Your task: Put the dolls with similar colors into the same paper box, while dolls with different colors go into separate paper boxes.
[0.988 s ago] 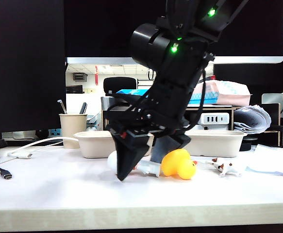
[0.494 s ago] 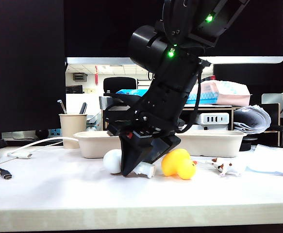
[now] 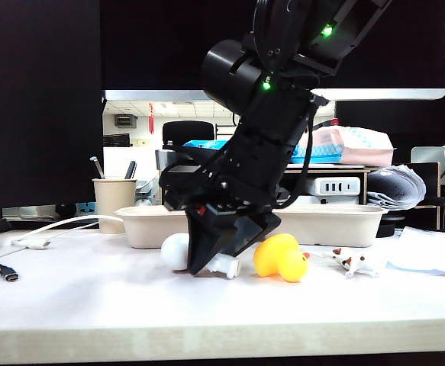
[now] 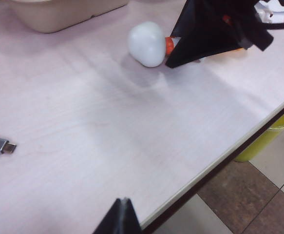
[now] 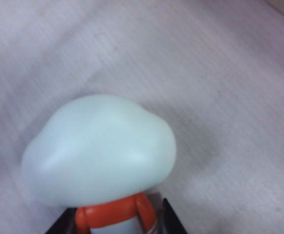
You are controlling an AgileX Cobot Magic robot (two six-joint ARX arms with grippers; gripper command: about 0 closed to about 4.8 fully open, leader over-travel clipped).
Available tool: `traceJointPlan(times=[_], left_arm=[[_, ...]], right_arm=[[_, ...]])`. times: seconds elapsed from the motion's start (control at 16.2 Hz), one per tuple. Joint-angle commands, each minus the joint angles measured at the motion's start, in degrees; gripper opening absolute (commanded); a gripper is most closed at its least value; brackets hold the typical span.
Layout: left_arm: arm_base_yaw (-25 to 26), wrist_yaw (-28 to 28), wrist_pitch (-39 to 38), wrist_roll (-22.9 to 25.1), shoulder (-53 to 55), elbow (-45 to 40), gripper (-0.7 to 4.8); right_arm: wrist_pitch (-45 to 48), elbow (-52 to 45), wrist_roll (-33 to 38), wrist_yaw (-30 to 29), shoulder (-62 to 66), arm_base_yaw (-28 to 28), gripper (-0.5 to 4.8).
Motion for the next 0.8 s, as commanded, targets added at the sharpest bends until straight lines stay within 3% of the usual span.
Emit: traceJointPlan(times=[0.06,0.43,0.8], left_arm=[[-0.31,0.11,0.68,0.22,0.11,0.33,-0.05],[-10.54,-0.04,0.7,0.22,0.09,0.33,-0.05],[-11.23,0.17,0.35,0.24,-3.65,0.33,-0.05]], right_arm=[[0.31,0.94,0.92,1.33,-3.74,-1.84,0.9],[0.33,0.94,0.35,3.34,-10.38,-10.36,0.9],[5.05,0.94,-0.13,4.87,-10.25,-19.17,0.9]])
